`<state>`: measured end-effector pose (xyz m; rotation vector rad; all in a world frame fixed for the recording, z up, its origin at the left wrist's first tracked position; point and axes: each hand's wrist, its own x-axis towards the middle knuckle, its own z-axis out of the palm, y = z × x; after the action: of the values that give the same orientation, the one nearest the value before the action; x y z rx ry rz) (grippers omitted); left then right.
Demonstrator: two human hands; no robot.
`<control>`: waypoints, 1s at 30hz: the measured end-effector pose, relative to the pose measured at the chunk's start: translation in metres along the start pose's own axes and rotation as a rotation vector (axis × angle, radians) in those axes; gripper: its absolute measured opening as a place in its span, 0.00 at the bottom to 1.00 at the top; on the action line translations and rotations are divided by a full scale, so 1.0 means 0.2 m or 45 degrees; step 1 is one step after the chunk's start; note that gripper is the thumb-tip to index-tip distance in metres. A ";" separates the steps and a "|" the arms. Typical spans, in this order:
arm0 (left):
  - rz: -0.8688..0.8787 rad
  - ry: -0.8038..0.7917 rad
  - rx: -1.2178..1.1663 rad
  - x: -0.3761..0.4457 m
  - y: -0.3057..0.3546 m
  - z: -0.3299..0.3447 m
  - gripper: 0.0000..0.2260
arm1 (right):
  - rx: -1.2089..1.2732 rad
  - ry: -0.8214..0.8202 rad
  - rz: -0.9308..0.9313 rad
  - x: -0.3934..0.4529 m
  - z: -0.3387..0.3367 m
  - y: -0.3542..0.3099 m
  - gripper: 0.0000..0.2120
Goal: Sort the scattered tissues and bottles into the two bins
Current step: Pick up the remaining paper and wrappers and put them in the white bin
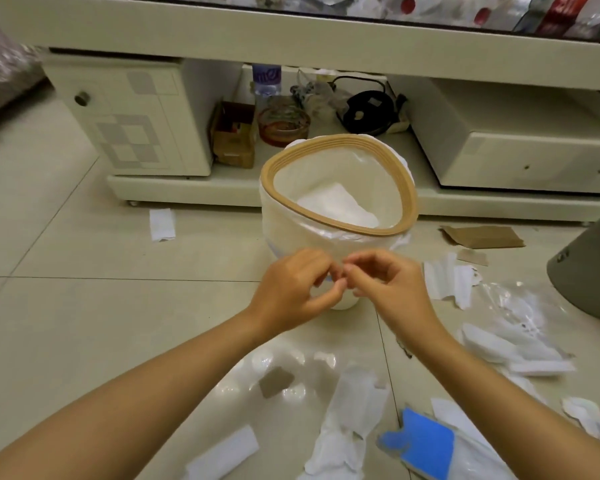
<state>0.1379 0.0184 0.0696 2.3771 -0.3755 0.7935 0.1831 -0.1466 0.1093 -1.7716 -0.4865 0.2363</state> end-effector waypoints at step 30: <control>-1.638 -0.358 0.582 -0.39 -1.61 -0.13 0.29 | -0.268 -0.318 0.311 0.50 1.06 0.53 0.10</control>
<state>0.2051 0.2925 -0.1074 2.4374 1.2476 -0.0956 0.2068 0.0623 -0.0378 -2.0197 -0.4851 0.6024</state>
